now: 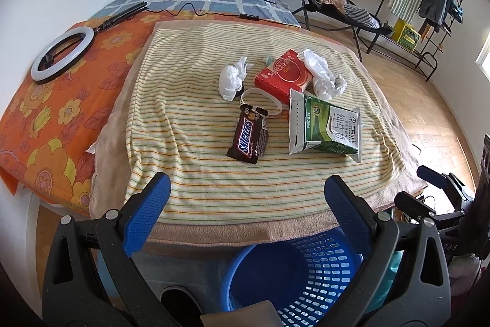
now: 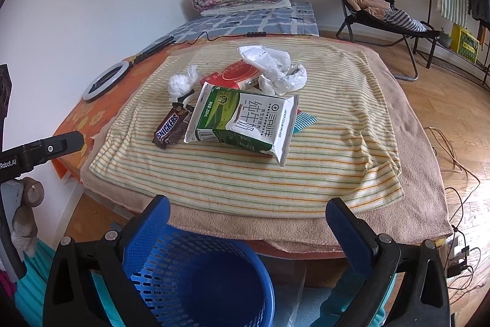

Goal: Collect trash
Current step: 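Reach the left tool to the white tissue while the right tool reaches the milk carton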

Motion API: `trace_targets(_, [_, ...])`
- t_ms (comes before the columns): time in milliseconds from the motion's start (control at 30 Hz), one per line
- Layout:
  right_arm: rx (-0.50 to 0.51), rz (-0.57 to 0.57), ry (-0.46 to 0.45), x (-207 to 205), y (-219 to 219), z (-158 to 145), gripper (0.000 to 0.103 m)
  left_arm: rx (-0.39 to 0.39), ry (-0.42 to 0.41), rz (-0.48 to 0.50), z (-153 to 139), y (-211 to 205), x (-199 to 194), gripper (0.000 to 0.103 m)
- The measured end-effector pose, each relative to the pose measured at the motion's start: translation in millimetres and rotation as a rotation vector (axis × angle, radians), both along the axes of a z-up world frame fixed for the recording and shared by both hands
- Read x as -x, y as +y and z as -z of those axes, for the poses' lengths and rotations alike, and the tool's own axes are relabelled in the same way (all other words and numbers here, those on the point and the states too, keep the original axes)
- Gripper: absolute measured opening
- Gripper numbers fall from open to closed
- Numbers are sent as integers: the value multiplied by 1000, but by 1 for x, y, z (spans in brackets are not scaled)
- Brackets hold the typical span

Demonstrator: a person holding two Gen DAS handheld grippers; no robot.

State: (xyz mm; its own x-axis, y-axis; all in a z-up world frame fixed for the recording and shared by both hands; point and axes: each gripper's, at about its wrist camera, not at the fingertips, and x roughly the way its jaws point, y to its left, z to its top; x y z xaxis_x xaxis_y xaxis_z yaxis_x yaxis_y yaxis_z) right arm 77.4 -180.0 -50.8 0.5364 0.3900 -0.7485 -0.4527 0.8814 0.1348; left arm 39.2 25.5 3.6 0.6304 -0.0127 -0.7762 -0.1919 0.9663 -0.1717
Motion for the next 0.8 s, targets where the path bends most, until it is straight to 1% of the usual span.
trace_targets(100, [13,-45,-33,-14,3,-6,102,-22,2,8,-4,6,-20,102])
trace_targets(233, [52,-121,-75,-36,12,-14,103,-15,7,9,-5,18,-49,100])
trace_targets(267, [57,-146,-80,-42,15,-15,103,-10,12,15,-3,21,-57,98])
trace_targets(300, [59,-175,-76,-50,19,-15,103,-9,19,15,-1,24,-65,93])
trace_targets(367, [65,-214,-56,-64,26,-14,103,-8,32,17,4,29,-81,87])
trace_targets(433, [78,-228,-42,-80,34,-11,103,4,48,15,11,35,-97,84])
trace_targets(500, [84,-238,-27,-96,41,-8,103,31,65,2,18,43,-111,77])
trace_targets(600, [78,-269,7,-118,52,-1,103,73,83,-22,29,58,-130,70])
trace_targets(733, [55,-281,82,-148,63,9,103,122,96,-48,42,70,-150,69])
trace_targets(767, [46,-276,104,-156,64,12,103,129,100,-49,45,72,-155,67])
trace_targets(800, [39,-266,127,-162,64,15,103,133,107,-45,48,73,-161,63])
